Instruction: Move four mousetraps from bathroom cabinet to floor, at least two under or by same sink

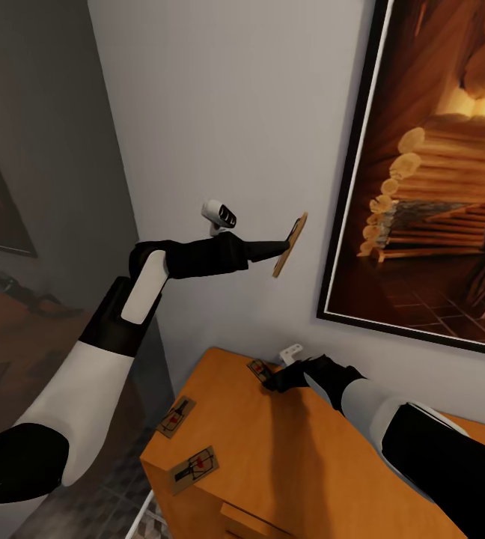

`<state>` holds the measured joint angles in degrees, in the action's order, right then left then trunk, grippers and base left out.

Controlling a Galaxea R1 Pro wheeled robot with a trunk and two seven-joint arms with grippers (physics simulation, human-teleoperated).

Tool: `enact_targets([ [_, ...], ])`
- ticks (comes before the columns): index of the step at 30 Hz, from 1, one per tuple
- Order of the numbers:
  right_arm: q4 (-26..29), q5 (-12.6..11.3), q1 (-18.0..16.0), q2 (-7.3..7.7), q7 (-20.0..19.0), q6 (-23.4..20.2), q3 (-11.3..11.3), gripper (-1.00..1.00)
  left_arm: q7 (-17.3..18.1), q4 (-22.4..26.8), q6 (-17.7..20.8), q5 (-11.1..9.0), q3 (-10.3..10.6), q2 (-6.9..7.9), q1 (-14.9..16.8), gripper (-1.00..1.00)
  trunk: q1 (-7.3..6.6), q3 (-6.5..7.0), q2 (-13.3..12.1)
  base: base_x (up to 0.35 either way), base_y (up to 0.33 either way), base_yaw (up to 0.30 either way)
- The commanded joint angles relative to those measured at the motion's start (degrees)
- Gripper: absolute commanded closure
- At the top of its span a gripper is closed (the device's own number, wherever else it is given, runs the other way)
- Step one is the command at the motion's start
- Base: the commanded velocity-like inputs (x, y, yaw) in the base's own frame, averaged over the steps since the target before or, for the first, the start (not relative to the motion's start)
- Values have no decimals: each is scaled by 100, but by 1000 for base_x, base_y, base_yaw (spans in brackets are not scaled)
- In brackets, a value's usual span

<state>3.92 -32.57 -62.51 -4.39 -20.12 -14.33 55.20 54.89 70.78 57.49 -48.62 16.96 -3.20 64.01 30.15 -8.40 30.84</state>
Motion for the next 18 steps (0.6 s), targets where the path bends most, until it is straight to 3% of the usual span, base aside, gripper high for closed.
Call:
enact_targets([
  [1,-1,-48,-7,0,-10,-27,35,-100,29,-3,8,12,0,-2,6,100,3,-11,10,0,11,0],
  [18,-2,-48,-7,0,-18,-26,34,-100,31,-14,8,2,1,0,0,100,3,-11,10,-10,14,0],
])
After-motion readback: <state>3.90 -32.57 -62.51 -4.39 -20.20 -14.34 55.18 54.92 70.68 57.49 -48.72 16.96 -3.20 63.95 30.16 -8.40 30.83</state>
